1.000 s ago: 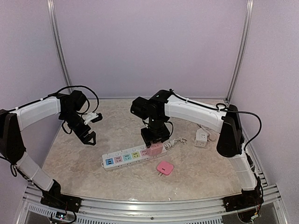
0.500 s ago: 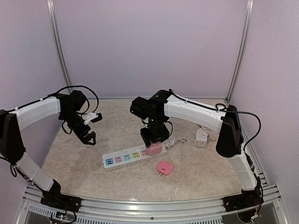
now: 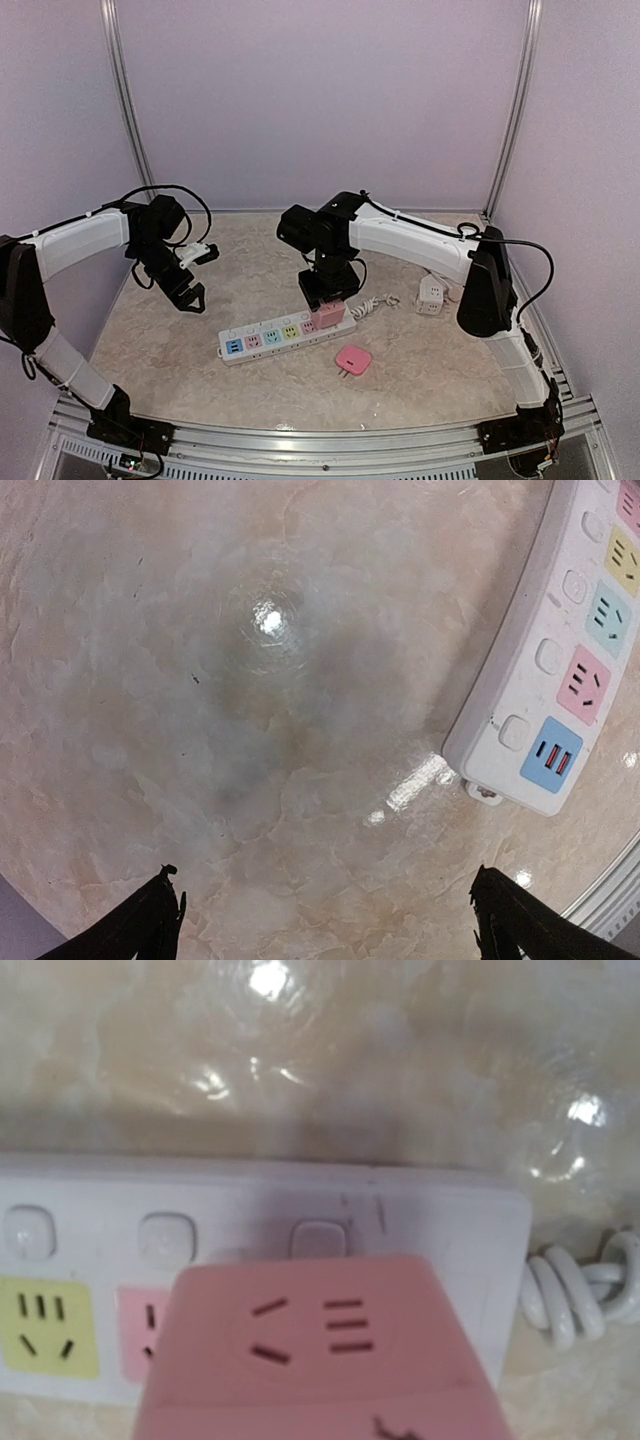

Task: Insert the plug

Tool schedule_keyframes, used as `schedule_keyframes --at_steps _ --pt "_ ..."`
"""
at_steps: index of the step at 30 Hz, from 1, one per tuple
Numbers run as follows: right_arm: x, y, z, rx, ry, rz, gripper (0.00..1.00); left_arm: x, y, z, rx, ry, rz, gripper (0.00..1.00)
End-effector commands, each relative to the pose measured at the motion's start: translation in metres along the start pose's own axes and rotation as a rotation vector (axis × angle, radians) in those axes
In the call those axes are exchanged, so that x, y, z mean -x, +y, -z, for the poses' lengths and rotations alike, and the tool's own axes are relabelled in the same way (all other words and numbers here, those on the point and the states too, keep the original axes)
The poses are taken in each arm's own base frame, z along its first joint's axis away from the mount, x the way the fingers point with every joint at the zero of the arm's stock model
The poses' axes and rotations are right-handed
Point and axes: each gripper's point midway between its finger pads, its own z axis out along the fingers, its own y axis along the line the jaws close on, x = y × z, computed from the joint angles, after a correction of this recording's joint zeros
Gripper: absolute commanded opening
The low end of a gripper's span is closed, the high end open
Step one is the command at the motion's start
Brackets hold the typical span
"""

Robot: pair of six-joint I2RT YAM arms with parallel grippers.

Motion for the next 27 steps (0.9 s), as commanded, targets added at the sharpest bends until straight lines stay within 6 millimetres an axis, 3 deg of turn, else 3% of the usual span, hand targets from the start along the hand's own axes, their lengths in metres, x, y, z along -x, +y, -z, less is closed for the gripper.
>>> schedule_keyframes --at_steps 1,4,7,9,11,14,15,19,27 --pt "-0.056 -0.034 -0.036 -0.156 0.260 0.029 0.00 0.001 0.000 0.006 0.016 -0.024 -0.010 0.99" --pt "-0.046 -0.019 -0.021 -0.054 0.202 0.015 0.00 0.003 -0.005 0.007 -0.008 -0.032 -0.024 0.98" --pt "-0.025 0.014 0.008 0.147 0.110 0.002 0.00 0.012 -0.014 0.022 -0.030 -0.055 -0.084 0.95" --pt "-0.009 0.034 0.036 0.279 0.032 -0.003 0.00 0.026 -0.021 0.042 0.008 -0.086 -0.183 0.94" --pt "0.005 0.052 0.066 0.399 -0.045 -0.010 0.00 0.049 -0.033 0.075 0.088 -0.182 -0.326 0.95" --pt "0.021 0.073 0.108 0.566 -0.135 -0.018 0.00 0.082 -0.071 0.129 0.134 -0.353 -0.505 0.98" --pt "0.025 0.080 0.121 0.627 -0.159 -0.022 0.00 0.088 -0.084 0.139 0.102 -0.383 -0.526 0.98" --pt "0.032 0.104 0.163 0.853 -0.226 -0.048 0.00 0.099 -0.135 0.146 -0.037 -0.461 -0.667 0.99" --pt "0.028 0.116 0.204 1.040 -0.285 -0.074 0.00 0.106 -0.164 0.158 -0.087 -0.538 -0.766 0.99"
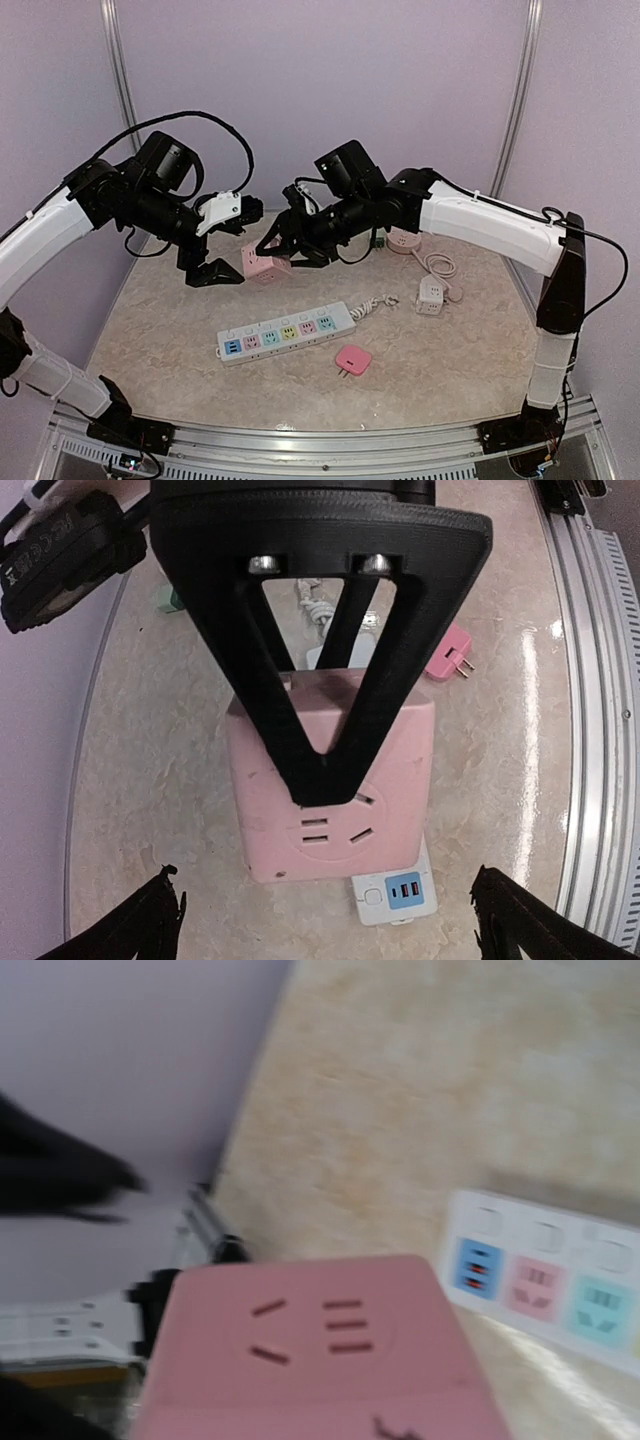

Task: Insert the plug

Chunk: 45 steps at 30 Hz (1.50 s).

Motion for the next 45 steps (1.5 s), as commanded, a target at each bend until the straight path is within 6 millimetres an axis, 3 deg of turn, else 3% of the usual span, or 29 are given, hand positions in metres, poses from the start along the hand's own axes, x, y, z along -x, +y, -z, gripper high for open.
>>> schedule_keyframes --at_steps 1,6,10,14,18,20,22,23,25,26,28,31,39,45 --pt "0.005 0.042 0.006 0.172 -0.035 0.011 0.00 0.012 -0.008 -0.001 -0.042 -0.054 -0.045 0.99" --pt "0.003 0.054 0.010 0.194 -0.037 0.031 0.00 0.012 -0.008 -0.013 -0.027 -0.025 -0.081 0.94" --pt "0.001 0.060 0.015 0.208 -0.040 0.044 0.00 0.000 -0.011 -0.024 -0.022 0.028 -0.098 0.82" --pt "0.001 0.058 0.016 0.195 -0.038 0.050 0.00 -0.001 -0.010 -0.024 -0.014 0.034 -0.096 0.54" --pt "0.002 0.061 0.017 0.199 -0.044 0.063 0.00 0.002 -0.009 -0.020 -0.010 0.024 -0.071 0.15" --pt "0.006 0.061 0.019 0.190 -0.073 0.077 0.00 0.005 -0.006 -0.019 0.006 0.014 -0.044 0.00" --pt "0.014 0.060 0.025 0.176 -0.124 0.088 0.34 0.011 0.002 -0.016 0.043 -0.006 0.000 0.00" --pt "0.022 0.056 0.029 0.145 -0.187 0.090 0.45 0.014 0.007 -0.014 0.064 -0.019 0.034 0.00" --pt "0.038 0.054 0.040 0.108 -0.350 0.088 0.76 0.026 0.016 -0.008 0.103 -0.065 0.104 0.00" --pt "0.044 0.055 0.050 0.115 -0.437 0.087 0.80 0.031 0.018 -0.005 0.111 -0.090 0.131 0.00" --pt "0.051 0.061 0.068 0.154 -0.599 0.063 0.82 0.043 0.019 0.003 0.101 -0.143 0.173 0.00" --pt "0.051 0.051 0.068 0.158 -0.693 0.022 0.82 0.058 0.021 0.012 0.096 -0.206 0.215 0.00" --pt "0.041 0.049 0.048 0.168 -0.679 -0.020 0.85 0.061 0.029 0.009 0.125 -0.225 0.248 0.00" --pt "0.041 0.050 0.033 0.151 -0.631 -0.017 0.79 0.064 0.031 0.012 0.138 -0.240 0.253 0.00"
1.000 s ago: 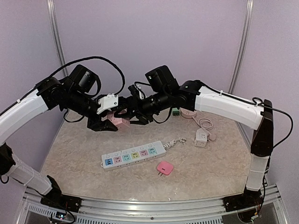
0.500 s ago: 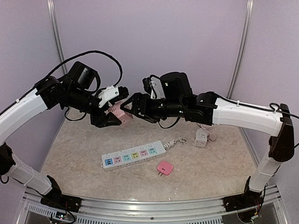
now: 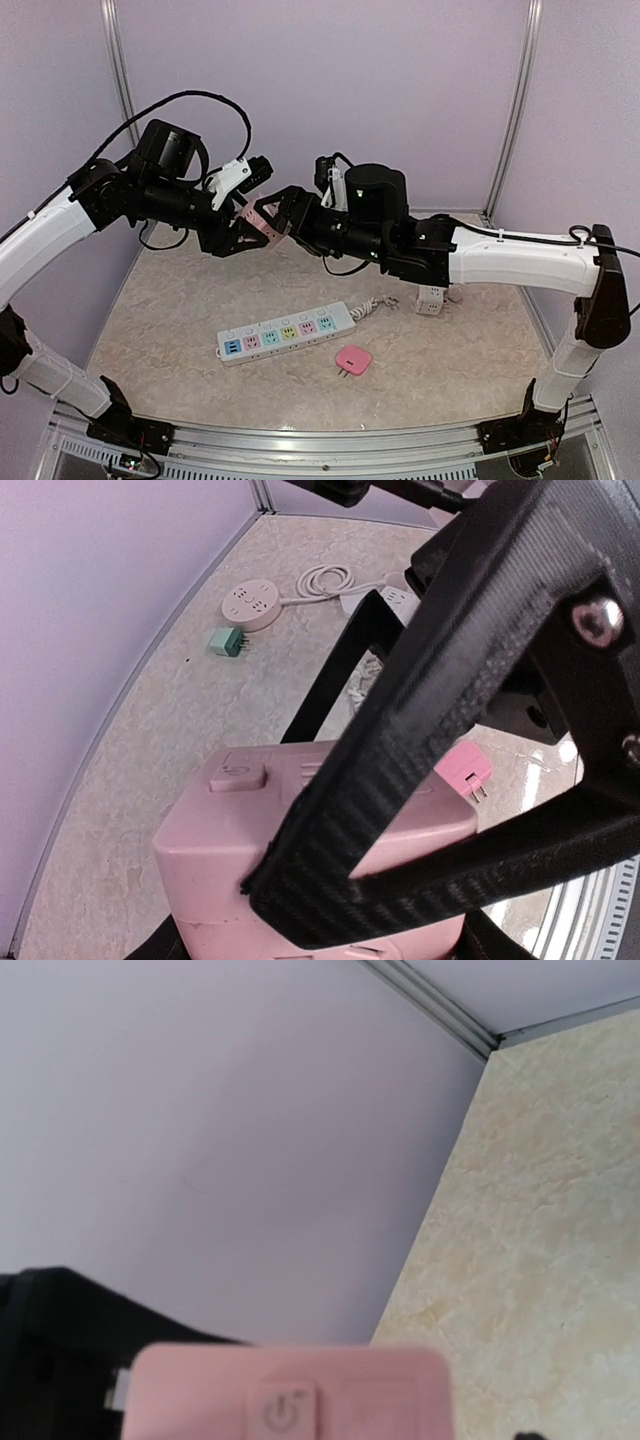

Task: Insert the plug

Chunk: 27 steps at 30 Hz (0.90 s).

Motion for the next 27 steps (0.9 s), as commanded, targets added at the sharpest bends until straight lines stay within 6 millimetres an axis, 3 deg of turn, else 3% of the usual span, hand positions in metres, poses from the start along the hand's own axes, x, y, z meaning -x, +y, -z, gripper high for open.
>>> schedule_keyframes --at_steps 1,4,6,11,12,13,14,17,20,24,27 --pt "-0.009 0.002 -0.013 -0.010 0.027 -0.004 0.79 0.019 0.005 0.009 0.027 -0.076 0.007 0.00" --pt "-0.011 0.004 -0.016 -0.006 0.045 0.004 0.76 0.020 0.007 0.008 0.032 -0.080 0.006 0.00" --pt "-0.012 0.005 -0.017 -0.006 0.053 0.009 0.66 0.020 0.008 0.006 0.038 -0.078 0.007 0.00" --pt "-0.009 -0.002 -0.012 -0.054 0.046 0.023 0.00 0.018 0.009 0.006 0.046 -0.067 -0.005 0.00" --pt "-0.008 -0.005 -0.009 -0.075 0.046 0.035 0.00 0.014 0.009 0.006 0.045 -0.055 -0.008 0.25" --pt "-0.008 -0.014 -0.006 -0.121 0.050 0.058 0.00 0.009 0.009 0.007 0.044 -0.032 -0.012 0.66" --pt "-0.005 -0.024 0.000 -0.180 0.048 0.091 0.00 0.002 0.010 0.008 0.054 -0.004 -0.020 0.95" --pt "0.009 -0.062 0.025 -0.433 0.028 0.231 0.00 -0.040 0.024 0.013 0.092 0.108 0.001 0.99" --pt "0.011 -0.110 0.050 -0.685 0.028 0.381 0.00 -0.092 0.057 0.038 0.161 0.181 0.094 0.99" --pt "-0.012 -0.142 0.049 -0.738 0.090 0.490 0.00 -0.167 0.092 0.067 0.327 0.333 0.191 0.99" --pt "-0.025 -0.157 0.045 -0.727 0.104 0.541 0.00 -0.216 0.102 0.079 0.413 0.449 0.265 0.99"
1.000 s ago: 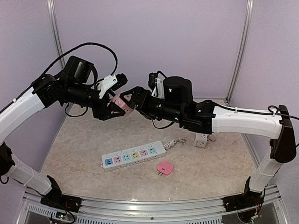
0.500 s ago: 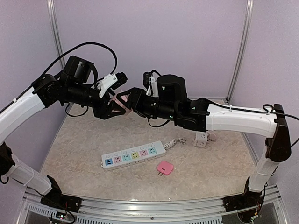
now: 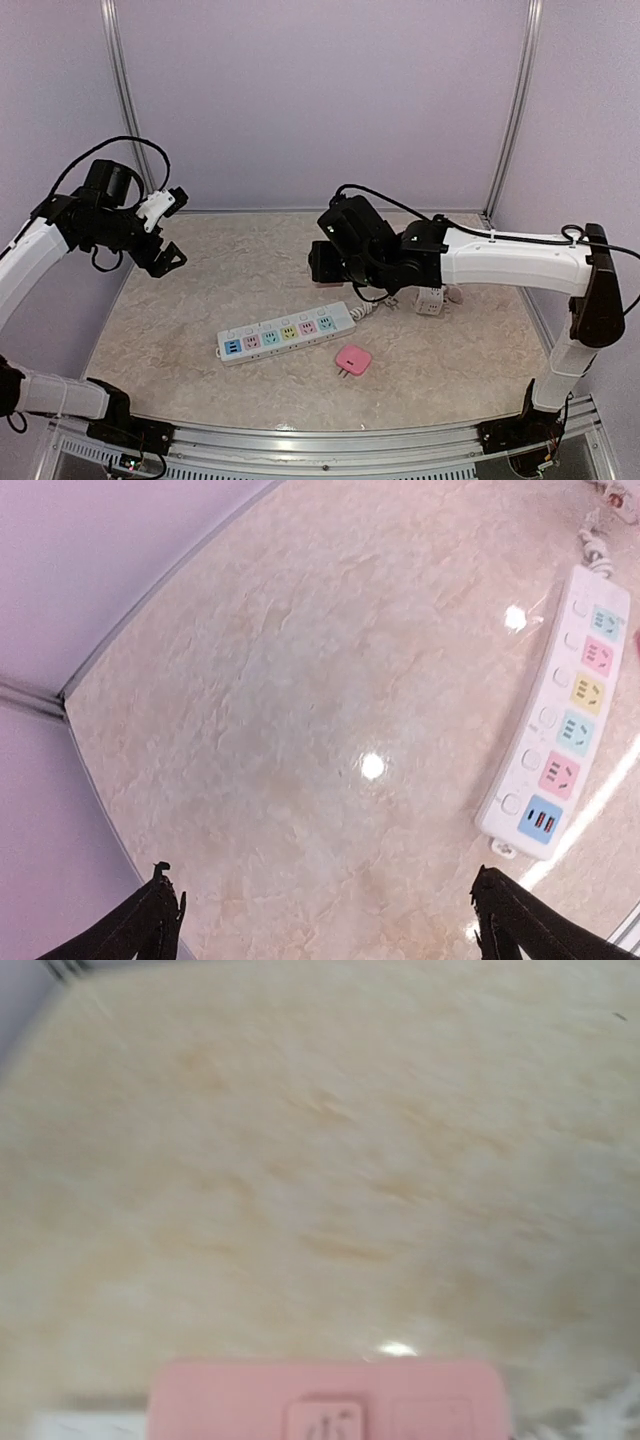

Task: Insert the plug

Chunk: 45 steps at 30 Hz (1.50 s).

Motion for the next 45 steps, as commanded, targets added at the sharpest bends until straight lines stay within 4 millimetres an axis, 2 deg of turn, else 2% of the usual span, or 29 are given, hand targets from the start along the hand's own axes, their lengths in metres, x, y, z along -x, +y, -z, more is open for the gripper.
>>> schedule_keyframes --at_steps 1,5,15,19,24,39,45 --pt "-0.025 -0.018 -0.011 -0.057 -0.013 0.156 0.00 -0.069 0.017 -0.009 0.073 0.185 0.050 0.99" --pt "-0.044 -0.015 -0.024 0.002 -0.030 0.192 0.00 -0.092 0.019 -0.020 0.060 0.214 0.131 0.99" --pt "-0.076 -0.024 -0.038 0.062 -0.057 0.233 0.00 -0.102 0.014 -0.035 0.002 0.186 0.160 0.99" --pt "-0.088 -0.016 -0.047 0.079 -0.046 0.242 0.00 -0.112 0.017 -0.044 0.016 0.188 0.154 0.99" --pt "-0.095 -0.004 -0.056 0.111 -0.046 0.251 0.00 -0.112 0.017 -0.049 0.015 0.187 0.166 0.99" --pt "-0.109 -0.026 -0.058 0.031 -0.039 0.252 0.00 -0.117 0.017 -0.050 0.021 0.196 0.170 0.99" --pt "-0.107 -0.032 -0.053 -0.011 -0.058 0.267 0.00 -0.116 0.017 -0.049 0.024 0.193 0.169 0.99"
